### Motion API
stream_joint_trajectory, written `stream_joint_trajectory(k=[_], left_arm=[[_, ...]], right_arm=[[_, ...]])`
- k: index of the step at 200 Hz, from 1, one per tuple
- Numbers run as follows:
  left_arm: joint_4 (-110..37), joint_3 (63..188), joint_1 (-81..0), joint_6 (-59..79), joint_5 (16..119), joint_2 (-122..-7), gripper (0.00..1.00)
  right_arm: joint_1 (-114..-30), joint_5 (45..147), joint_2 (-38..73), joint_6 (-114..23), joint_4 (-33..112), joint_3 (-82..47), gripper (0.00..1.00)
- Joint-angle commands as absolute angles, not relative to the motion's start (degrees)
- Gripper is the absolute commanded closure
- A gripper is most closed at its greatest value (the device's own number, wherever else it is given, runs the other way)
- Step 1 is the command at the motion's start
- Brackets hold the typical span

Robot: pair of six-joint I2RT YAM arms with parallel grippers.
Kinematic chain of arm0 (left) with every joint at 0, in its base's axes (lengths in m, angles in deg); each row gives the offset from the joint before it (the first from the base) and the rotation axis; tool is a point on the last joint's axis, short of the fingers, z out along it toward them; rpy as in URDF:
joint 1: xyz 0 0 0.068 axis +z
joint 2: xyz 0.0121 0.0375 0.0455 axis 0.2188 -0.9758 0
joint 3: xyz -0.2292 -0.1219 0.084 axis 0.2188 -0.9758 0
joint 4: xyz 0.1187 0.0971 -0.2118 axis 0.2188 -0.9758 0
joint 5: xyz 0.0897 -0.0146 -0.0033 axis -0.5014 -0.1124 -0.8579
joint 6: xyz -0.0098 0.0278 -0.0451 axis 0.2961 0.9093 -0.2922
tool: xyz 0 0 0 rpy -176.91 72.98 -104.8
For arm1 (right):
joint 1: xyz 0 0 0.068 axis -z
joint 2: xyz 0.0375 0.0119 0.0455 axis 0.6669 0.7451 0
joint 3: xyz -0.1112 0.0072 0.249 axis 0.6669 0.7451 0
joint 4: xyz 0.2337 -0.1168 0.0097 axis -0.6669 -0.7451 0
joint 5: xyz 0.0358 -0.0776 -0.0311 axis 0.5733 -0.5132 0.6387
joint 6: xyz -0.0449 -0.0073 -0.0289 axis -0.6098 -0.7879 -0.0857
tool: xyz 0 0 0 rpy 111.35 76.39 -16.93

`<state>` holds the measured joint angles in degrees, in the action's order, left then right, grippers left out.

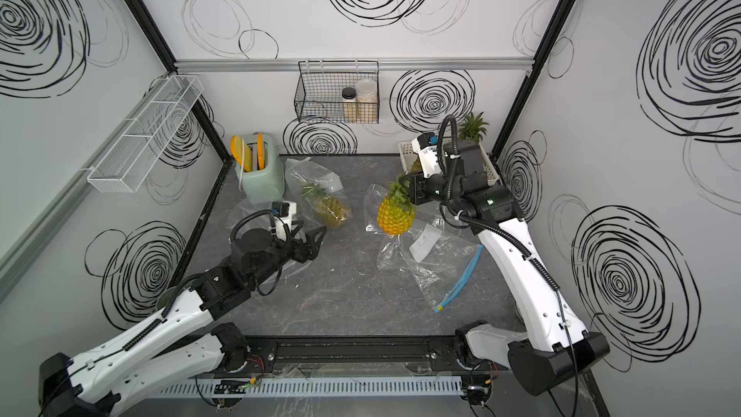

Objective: Open the zip-top bag and take out the pineapple
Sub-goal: Place the pineapple in the basket.

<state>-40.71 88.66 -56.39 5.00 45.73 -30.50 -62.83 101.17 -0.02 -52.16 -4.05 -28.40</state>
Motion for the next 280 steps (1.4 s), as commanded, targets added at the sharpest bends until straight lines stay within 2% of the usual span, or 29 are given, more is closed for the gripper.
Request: stream_joint_trajectory(k=[1, 28, 58, 138, 192, 241, 280], left_arm=[[-33.81, 87.7, -60.08, 6.78, 47.42, -33.46, 0.14], [-31.63, 89.59, -64.68, 7.91, 46.36, -39.31, 0.14], [-29.19, 89.94, -65.81, 7.79, 47.3, -42.65, 0.14], [-25.34, 86.0, -64.99, 7.47, 47.86, -41.85, 0.14], [-23.69, 83.21, -63.72, 6.76, 49.34, -40.91, 0.14], [-22.47, 81.49, -61.79, 6.08, 51.02, -41.33, 0.14], [-21.04, 80.12, -60.65, 5.42, 51.53, -41.99, 0.14]], right_arm=[[-62.24, 95.86, 0.82, -52.74, 1.57, -32.08, 1.0], [-61.74, 89.93, 3.0, -53.84, 3.81, -33.78, 1.0], [-60.84, 83.02, 6.44, -55.5, 6.86, -35.24, 1.0], [-57.56, 69.37, 18.71, -57.44, 14.34, -43.23, 1.0], [-55.58, 56.22, 27.17, -59.66, 22.24, -47.6, 1.0], [-53.62, 50.85, 31.3, -60.31, 31.31, -47.26, 1.0], [-52.91, 55.46, 31.58, -58.44, 29.71, -47.69, 1.0]])
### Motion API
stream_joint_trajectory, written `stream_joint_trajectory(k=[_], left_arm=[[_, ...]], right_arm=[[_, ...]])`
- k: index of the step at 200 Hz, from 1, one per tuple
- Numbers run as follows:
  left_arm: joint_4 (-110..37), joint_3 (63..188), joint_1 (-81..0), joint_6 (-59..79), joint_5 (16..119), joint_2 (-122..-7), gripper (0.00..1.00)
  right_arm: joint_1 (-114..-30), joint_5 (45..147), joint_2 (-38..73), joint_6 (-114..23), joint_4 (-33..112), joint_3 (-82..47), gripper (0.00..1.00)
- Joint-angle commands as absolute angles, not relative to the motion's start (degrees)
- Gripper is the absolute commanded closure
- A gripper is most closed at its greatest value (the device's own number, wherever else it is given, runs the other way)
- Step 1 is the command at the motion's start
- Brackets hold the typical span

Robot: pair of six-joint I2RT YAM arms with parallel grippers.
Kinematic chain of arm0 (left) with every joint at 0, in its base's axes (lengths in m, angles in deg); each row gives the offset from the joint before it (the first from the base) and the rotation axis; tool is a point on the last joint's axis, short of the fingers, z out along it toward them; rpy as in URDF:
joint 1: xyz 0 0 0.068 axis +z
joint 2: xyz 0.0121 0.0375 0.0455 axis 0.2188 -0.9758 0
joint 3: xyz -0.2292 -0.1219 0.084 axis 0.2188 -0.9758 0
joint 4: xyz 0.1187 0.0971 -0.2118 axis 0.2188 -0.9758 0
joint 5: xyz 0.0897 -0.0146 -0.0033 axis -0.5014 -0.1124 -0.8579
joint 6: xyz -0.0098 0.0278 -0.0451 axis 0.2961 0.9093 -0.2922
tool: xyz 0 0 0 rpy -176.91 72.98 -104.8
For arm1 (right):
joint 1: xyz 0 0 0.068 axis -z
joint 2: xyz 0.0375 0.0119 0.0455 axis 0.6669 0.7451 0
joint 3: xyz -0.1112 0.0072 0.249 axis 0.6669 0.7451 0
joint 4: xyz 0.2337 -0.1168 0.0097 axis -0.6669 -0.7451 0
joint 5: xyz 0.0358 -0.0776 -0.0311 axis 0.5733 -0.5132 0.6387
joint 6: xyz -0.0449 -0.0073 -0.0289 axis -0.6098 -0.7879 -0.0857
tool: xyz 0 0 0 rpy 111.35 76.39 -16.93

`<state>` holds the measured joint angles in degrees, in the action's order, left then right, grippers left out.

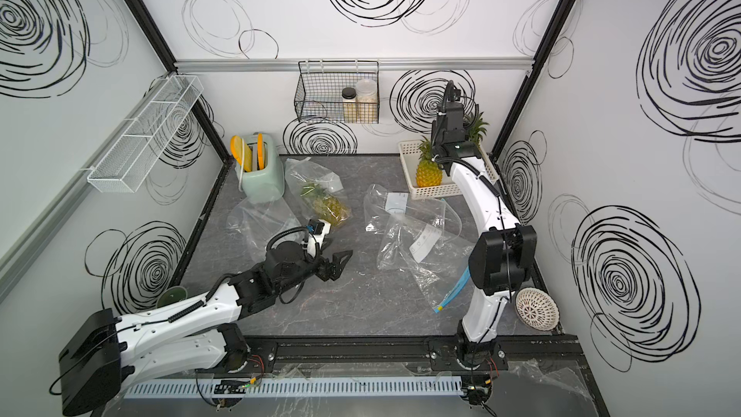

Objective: Open the zip-top bag and take out the pineapple
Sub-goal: Place the pineapple in the basket.

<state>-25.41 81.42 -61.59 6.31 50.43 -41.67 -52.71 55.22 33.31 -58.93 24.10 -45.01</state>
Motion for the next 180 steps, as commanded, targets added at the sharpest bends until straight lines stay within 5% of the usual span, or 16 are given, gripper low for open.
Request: stream_joint_trajectory(k=[1, 180], left_arm=[[-20.95, 80.1, -60.6, 5.4, 51.54, -42.0, 0.14], [-20.64, 80.07, -60.15, 5.29, 52.88, -42.97, 0.14]], right_arm=[[-52.91, 55.47, 31.51, -58.4, 29.65, -47.59, 1.0], [-51.59, 42.77, 25.63, -54.65, 46.34, -32.31, 1.0]])
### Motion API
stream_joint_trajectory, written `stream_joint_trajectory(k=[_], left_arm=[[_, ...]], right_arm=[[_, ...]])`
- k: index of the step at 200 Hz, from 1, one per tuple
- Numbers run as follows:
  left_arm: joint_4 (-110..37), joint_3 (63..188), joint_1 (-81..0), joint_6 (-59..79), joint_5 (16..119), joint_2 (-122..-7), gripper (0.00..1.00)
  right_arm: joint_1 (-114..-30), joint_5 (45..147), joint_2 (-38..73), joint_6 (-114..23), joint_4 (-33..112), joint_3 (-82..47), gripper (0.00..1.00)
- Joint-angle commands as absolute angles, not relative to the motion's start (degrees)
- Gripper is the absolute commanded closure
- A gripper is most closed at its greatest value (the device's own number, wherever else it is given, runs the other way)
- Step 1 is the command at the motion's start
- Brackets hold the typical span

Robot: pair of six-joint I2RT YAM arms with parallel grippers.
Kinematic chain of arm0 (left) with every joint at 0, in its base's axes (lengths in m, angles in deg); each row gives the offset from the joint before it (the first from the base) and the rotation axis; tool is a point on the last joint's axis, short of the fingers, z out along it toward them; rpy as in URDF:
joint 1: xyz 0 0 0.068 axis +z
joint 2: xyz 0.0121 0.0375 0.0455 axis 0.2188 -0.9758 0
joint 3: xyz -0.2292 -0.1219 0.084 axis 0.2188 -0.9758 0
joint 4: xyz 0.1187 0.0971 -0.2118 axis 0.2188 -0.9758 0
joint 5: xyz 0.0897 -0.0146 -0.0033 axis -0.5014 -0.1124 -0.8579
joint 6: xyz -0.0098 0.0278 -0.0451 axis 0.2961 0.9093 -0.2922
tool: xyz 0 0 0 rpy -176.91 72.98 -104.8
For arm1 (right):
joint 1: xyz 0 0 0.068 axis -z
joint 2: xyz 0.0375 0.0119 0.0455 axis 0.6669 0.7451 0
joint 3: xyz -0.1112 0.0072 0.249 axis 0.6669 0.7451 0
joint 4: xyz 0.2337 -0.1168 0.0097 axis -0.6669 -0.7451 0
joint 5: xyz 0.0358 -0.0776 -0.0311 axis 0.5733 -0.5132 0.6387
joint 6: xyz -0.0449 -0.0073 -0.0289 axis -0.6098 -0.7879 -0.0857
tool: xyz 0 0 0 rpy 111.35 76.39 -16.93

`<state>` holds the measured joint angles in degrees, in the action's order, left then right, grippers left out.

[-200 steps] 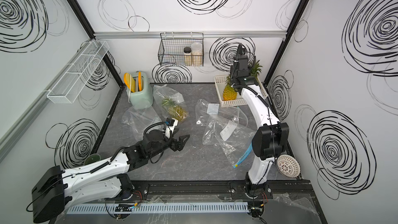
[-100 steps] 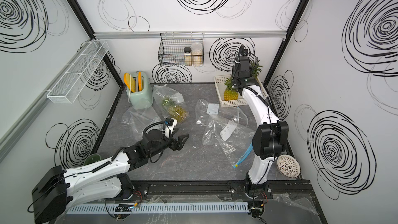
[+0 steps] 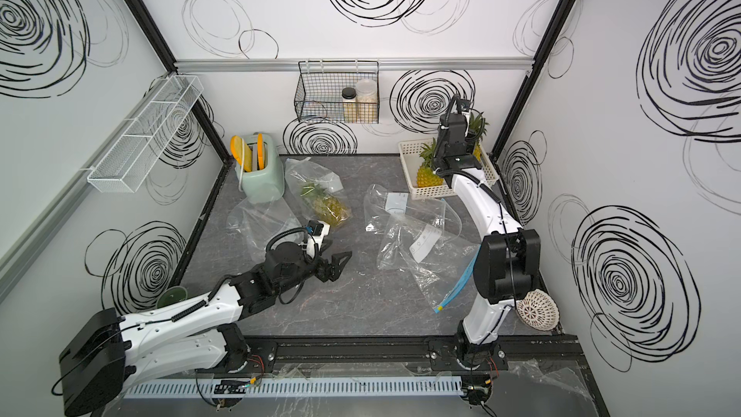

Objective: Open the zip-top bag and take out the pineapple
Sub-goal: Place the pineapple in the basket.

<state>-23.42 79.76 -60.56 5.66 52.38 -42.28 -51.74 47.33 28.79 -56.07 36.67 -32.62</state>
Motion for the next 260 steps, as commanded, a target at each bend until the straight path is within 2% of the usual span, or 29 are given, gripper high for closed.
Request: stream_joint_trajectory(k=[1, 93, 185, 238, 260], left_arm=[[-20.66, 80.12, -60.17, 5.29, 52.88, -42.97, 0.15], [-19.76, 79.06, -59.48, 5.11, 54.26, -44.3, 0.15], [-17.3, 79.63, -58.61, 4.68, 57.05, -49.76, 0.15], [-16.38, 81.13, -58.7, 4.4, 58.15, -52.73, 0.16], [-16.44, 81.3, -58.74, 4.5, 58.15, -52.92, 0.16]], right_arm=[[-51.59, 42.67, 25.63, -54.66, 46.49, -32.21, 1.0], [-50.33, 41.06, 28.25, -46.49, 56.42, -22.03, 1.0], [-44.38, 50.64, 32.41, -39.07, 67.5, -14.33, 1.0], [-43.63, 45.63, 33.92, -33.42, 62.23, -14.93, 1.0], [-43.15, 42.39, 34.67, -29.01, 55.4, -16.79, 1.0]])
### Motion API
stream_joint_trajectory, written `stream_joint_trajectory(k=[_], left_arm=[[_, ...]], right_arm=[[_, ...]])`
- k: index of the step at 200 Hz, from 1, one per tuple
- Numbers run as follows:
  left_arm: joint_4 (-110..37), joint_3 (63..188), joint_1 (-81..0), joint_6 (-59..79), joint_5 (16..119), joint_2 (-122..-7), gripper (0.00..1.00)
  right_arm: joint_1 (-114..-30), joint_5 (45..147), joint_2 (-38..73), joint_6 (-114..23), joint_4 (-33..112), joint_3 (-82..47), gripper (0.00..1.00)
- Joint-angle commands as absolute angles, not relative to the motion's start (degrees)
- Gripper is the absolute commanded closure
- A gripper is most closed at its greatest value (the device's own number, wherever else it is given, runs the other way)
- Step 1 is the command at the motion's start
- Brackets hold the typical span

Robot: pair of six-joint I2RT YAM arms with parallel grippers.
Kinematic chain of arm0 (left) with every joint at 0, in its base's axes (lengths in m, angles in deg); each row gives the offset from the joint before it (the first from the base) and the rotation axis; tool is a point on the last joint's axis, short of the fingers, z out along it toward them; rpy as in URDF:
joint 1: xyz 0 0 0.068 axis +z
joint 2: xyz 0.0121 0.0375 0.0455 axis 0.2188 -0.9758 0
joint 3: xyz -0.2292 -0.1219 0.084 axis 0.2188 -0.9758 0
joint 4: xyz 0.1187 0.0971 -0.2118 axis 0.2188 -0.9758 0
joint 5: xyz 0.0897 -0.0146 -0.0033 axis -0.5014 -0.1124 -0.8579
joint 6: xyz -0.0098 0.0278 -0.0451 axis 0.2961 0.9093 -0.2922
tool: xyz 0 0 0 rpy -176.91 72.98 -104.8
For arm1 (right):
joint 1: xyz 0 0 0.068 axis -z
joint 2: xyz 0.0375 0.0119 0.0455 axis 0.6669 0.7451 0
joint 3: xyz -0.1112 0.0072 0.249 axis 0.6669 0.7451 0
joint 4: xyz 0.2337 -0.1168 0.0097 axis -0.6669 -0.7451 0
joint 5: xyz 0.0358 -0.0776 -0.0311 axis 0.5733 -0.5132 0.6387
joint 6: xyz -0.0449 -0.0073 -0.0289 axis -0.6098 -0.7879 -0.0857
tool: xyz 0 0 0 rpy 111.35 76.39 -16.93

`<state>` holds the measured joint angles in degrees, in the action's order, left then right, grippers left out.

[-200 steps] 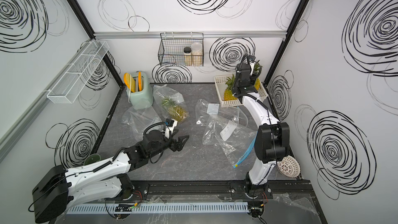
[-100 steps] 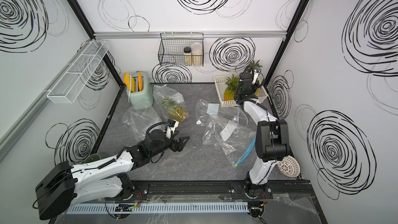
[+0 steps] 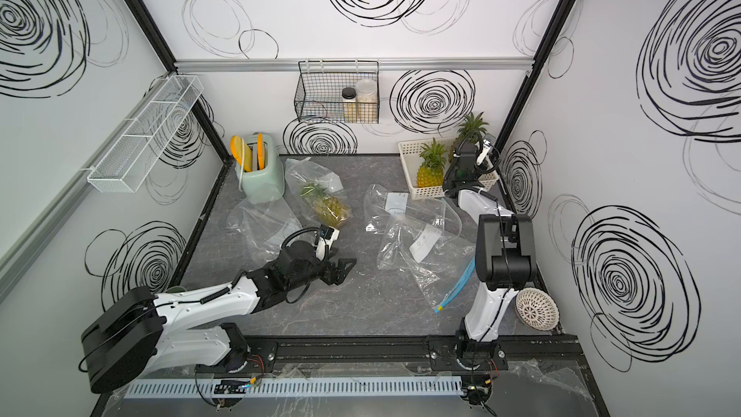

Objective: Open the zip-top bag and take out the pineapple
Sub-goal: Place the pineapple in the basket.

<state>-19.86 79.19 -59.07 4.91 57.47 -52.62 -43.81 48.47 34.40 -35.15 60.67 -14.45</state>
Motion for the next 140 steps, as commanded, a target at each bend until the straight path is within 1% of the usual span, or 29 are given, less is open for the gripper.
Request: stream_joint_trajectory(k=[1, 17, 58, 132, 140], left_arm=[[-16.41, 81.3, -58.72, 4.5, 58.15, -52.91, 0.16], [-16.77, 81.3, -58.72, 4.5, 58.2, -52.65, 0.17], [-17.3, 81.1, -58.62, 4.89, 57.92, -52.38, 0.16], [-17.26, 82.09, -58.27, 5.38, 58.35, -54.37, 0.17], [-17.21, 82.09, -58.17, 5.38, 58.4, -54.56, 0.17]], right_arm=[[-43.15, 42.21, 34.72, -28.83, 55.07, -16.89, 1.0], [-43.23, 40.44, 35.04, -26.31, 51.46, -17.95, 1.0], [-43.09, 36.87, 35.65, -22.9, 50.06, -18.05, 1.0], [-41.13, 40.39, 42.8, -19.69, 45.77, -23.61, 1.0], [-40.92, 40.81, 43.58, -19.08, 44.96, -24.27, 0.98]])
